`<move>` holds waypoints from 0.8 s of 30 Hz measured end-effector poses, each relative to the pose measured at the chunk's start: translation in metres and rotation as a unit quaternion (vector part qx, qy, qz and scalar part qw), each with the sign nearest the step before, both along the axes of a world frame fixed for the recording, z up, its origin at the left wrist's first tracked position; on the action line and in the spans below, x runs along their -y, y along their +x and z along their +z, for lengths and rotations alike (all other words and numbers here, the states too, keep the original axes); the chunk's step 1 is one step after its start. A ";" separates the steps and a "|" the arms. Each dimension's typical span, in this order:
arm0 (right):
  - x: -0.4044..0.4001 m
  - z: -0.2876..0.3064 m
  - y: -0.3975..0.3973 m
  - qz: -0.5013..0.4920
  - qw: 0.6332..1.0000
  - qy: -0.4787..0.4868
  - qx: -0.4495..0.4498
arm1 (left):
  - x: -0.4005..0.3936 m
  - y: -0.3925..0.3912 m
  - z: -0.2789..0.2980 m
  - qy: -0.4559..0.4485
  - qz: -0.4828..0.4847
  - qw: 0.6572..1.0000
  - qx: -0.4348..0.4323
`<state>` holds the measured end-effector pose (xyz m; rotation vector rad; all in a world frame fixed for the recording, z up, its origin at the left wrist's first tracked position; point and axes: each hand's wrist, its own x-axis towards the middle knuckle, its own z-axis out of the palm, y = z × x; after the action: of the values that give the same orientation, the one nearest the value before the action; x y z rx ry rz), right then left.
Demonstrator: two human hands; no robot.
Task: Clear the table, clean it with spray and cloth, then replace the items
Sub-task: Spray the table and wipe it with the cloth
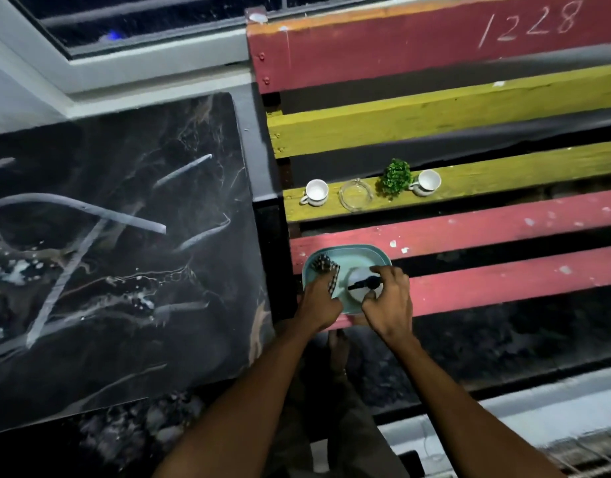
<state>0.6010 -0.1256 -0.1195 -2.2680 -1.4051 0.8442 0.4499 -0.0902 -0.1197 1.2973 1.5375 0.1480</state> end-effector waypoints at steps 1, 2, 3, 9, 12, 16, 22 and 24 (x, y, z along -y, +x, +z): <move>0.003 -0.005 0.005 -0.018 1.000 -0.008 -0.004 | 0.000 0.003 -0.007 -0.011 0.007 1.000 0.005; 0.006 -0.012 0.010 -0.030 0.999 -0.017 -0.013 | 0.001 0.005 -0.018 -0.019 0.014 1.000 0.003; 0.007 -0.018 0.014 -0.038 0.999 -0.021 -0.026 | 0.001 0.007 -0.028 -0.023 0.018 1.000 -0.002; 0.002 -0.058 0.024 -0.117 0.986 -0.014 -0.116 | 0.002 0.015 -0.105 -0.025 0.020 0.998 -0.049; -0.001 -0.071 0.025 -0.100 0.984 -0.026 -0.145 | 0.000 0.023 -0.103 -0.001 0.031 0.999 -0.033; -0.012 -0.082 0.030 -0.097 0.985 0.015 -0.143 | -0.002 0.037 -0.106 0.020 0.002 0.999 0.034; -0.015 -0.082 0.040 -0.093 0.988 0.038 -0.114 | 0.006 0.049 -0.112 0.015 0.015 0.989 0.150; -0.018 -0.072 0.035 -0.121 0.985 0.058 -0.107 | 0.006 0.049 -0.109 0.017 0.038 0.983 0.178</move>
<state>0.6362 -0.1078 -0.1917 -2.1326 -1.0319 0.8723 0.4992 -0.0959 -0.2287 1.1661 1.2798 0.4336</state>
